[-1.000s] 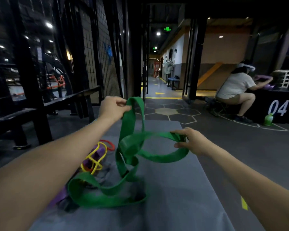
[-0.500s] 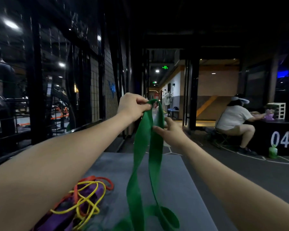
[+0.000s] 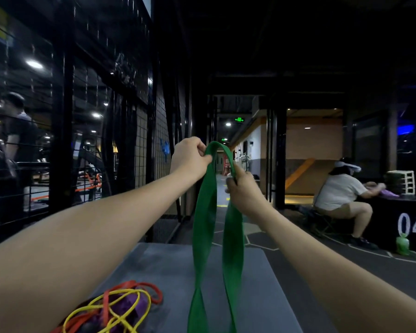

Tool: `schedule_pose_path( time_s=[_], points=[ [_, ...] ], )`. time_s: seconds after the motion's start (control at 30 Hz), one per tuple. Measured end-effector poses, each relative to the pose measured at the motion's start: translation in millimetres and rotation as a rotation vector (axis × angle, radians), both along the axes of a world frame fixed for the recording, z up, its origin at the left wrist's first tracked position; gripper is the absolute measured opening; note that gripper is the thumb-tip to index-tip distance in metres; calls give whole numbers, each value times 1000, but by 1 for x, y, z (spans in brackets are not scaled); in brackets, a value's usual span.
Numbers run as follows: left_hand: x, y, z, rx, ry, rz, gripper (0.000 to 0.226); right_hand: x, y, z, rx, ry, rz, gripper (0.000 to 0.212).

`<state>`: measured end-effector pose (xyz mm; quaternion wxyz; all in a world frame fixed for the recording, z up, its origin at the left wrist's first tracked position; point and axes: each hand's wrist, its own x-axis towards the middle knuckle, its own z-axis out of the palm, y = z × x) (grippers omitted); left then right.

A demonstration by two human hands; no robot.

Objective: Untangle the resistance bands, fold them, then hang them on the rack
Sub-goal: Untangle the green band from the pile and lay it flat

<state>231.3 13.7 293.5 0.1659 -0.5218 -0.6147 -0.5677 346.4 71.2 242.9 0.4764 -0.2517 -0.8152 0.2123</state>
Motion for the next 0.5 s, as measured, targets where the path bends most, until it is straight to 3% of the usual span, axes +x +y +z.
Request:
schedule_pose_path(
  time_s=[0.1, 0.2, 0.3, 0.4, 0.5],
  points=[
    [8, -5, 6, 5, -62, -141, 10, -4, -8, -4, -24, -63, 105, 47],
    [10, -11, 10, -29, -59, -256, 12, -7, -6, -5, -82, -11, 183, 62],
    [8, -15, 10, -58, -94, -362, 15, -3, -8, -1, -166, 10, 276, 64],
    [11, -18, 9, -125, -178, -518, 15, -4, -12, -1, -131, 7, 259, 68],
    [8, -16, 5, -147, -189, -482, 28, -2, -14, 0, -87, -47, 239, 55]
  ],
)
